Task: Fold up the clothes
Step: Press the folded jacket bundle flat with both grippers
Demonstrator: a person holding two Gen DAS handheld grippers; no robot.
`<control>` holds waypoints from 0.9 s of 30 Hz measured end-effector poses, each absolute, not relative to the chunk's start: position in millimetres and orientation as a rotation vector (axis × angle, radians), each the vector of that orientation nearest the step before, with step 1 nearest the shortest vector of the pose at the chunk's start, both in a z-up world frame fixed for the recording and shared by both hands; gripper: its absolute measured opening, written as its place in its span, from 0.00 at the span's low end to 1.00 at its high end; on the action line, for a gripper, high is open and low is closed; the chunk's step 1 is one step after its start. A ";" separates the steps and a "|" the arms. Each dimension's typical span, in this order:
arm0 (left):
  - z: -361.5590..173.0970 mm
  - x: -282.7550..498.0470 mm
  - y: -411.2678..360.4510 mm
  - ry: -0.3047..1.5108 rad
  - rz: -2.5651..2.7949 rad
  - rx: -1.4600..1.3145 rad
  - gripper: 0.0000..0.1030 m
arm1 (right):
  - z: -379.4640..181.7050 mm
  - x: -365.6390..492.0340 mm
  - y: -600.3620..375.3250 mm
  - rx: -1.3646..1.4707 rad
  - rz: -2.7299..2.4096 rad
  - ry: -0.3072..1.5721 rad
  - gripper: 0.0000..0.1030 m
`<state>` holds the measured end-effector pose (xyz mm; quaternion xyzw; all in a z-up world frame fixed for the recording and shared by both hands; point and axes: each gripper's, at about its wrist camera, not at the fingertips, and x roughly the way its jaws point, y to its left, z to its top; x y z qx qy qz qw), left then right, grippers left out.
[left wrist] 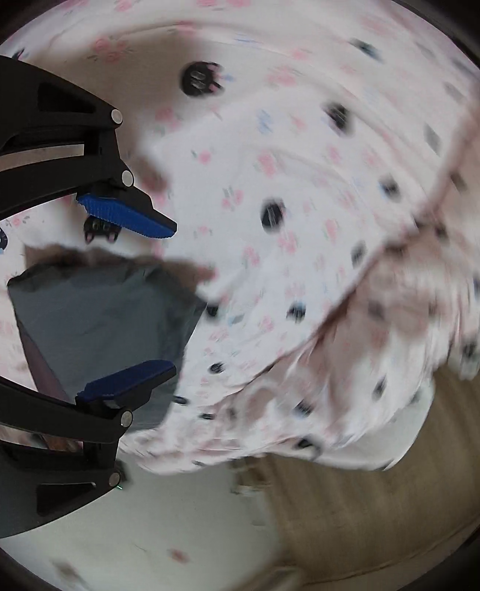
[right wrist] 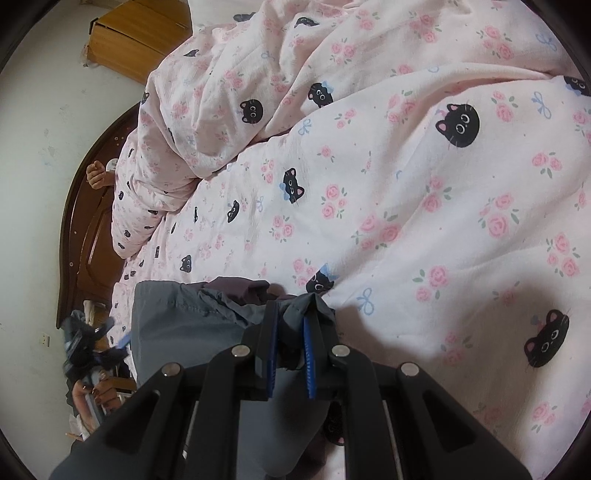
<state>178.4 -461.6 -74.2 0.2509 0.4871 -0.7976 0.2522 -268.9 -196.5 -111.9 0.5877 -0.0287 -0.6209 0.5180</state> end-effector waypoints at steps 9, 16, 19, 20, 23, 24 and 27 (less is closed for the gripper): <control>-66.0 62.6 -378.9 0.996 -2.421 0.853 0.61 | -107.7 -266.2 -201.3 1.432 -1.521 -0.026 0.12; -116.3 34.2 -393.5 1.003 -2.278 0.971 0.61 | -104.0 -272.2 -202.2 1.458 -1.530 -0.036 0.16; -119.2 33.5 -389.9 0.980 -2.271 0.968 0.62 | -97.2 -280.1 -199.8 1.462 -1.516 -0.090 0.18; -120.0 33.3 -387.9 0.968 -2.268 0.970 0.62 | -93.9 -282.8 -198.7 1.459 -1.515 -0.109 0.20; -120.5 33.2 -387.5 0.957 -2.263 0.970 0.62 | -74.9 -288.8 -191.9 1.408 -1.575 -0.140 0.45; -120.5 33.3 -387.4 0.957 -2.263 0.968 0.62 | -68.5 -290.8 -189.7 1.391 -1.595 -0.150 0.55; -120.7 33.4 -386.8 0.958 -2.261 0.963 0.61 | -49.4 -295.8 -183.5 1.336 -1.651 -0.178 0.56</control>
